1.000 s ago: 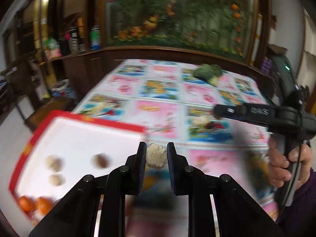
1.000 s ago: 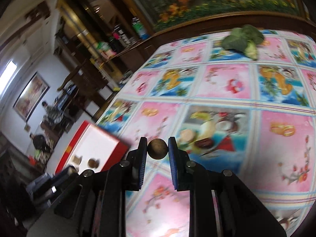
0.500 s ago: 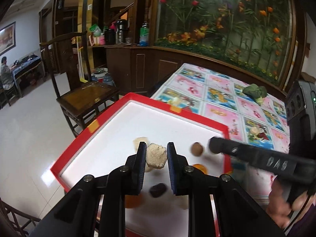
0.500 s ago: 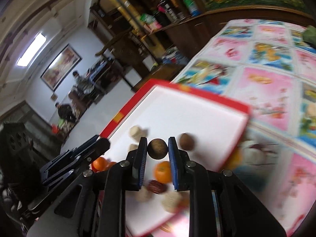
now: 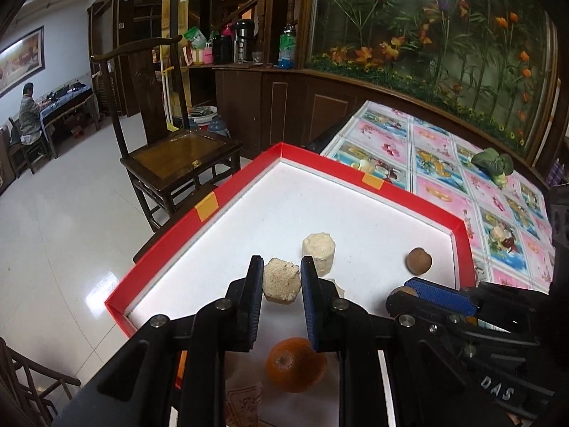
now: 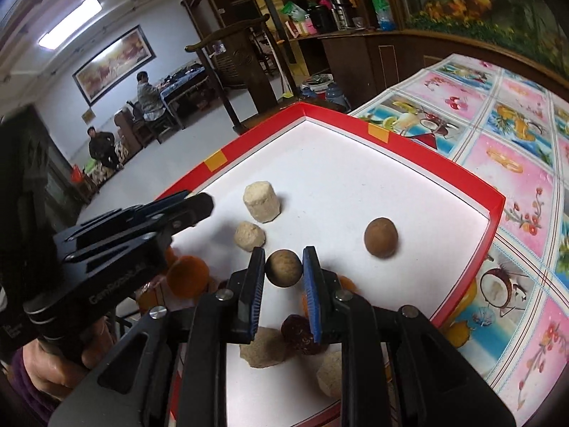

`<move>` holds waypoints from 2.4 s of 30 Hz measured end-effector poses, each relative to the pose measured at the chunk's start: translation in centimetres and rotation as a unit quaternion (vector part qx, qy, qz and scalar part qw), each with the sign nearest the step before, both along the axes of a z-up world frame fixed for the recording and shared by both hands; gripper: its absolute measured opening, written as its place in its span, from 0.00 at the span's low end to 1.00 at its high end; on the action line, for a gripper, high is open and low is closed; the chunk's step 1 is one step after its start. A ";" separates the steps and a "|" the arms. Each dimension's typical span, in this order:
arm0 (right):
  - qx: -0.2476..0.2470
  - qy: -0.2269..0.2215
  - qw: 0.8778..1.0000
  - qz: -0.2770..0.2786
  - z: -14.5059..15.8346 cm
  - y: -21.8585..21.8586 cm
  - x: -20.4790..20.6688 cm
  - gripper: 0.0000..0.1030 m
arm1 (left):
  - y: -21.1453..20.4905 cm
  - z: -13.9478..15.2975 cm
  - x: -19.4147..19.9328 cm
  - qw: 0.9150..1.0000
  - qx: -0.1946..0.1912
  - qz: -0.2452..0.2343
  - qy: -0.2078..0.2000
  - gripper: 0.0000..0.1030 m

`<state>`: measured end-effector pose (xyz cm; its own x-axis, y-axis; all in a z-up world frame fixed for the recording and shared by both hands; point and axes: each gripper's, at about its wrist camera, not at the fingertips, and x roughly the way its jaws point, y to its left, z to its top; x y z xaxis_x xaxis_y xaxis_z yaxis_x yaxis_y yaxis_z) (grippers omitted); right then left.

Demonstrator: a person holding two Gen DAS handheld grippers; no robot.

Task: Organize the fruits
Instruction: 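Carry the nut and cake to the white tray and open both tools, then move both open tools back toward the food pile on the cloth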

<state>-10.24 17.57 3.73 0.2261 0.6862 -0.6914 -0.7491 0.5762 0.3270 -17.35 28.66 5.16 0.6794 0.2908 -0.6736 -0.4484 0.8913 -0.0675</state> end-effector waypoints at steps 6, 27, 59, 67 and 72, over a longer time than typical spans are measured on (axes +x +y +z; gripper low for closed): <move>-0.023 -0.051 0.998 0.014 0.1 0.7 -1.6 0.23 | 0.2 -0.9 0.0 1.000 -0.009 -0.002 0.016 0.19; -0.031 -0.054 0.998 0.012 0.2 0.5 -2.2 0.24 | -0.2 -1.9 0.1 0.999 -0.012 0.005 0.043 0.30; 0.074 -0.011 0.981 -0.181 5.2 -15.0 8.4 0.36 | -3.9 1.7 0.1 0.999 0.041 -0.009 -0.005 0.75; 0.070 0.033 0.961 -0.264 3.4 -26.3 13.0 0.36 | -10.2 2.0 3.1 0.994 0.064 -0.092 -0.002 0.75; 0.065 0.081 0.955 -0.279 1.8 -27.5 14.6 0.36 | -14.6 1.6 5.0 0.986 0.072 -0.148 0.007 0.75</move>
<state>4.41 -9.96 5.58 0.4789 0.5731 -0.6650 -0.2707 0.8170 0.5092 -12.35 14.04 6.74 0.7399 0.1736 -0.6499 -0.1663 0.9833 0.0734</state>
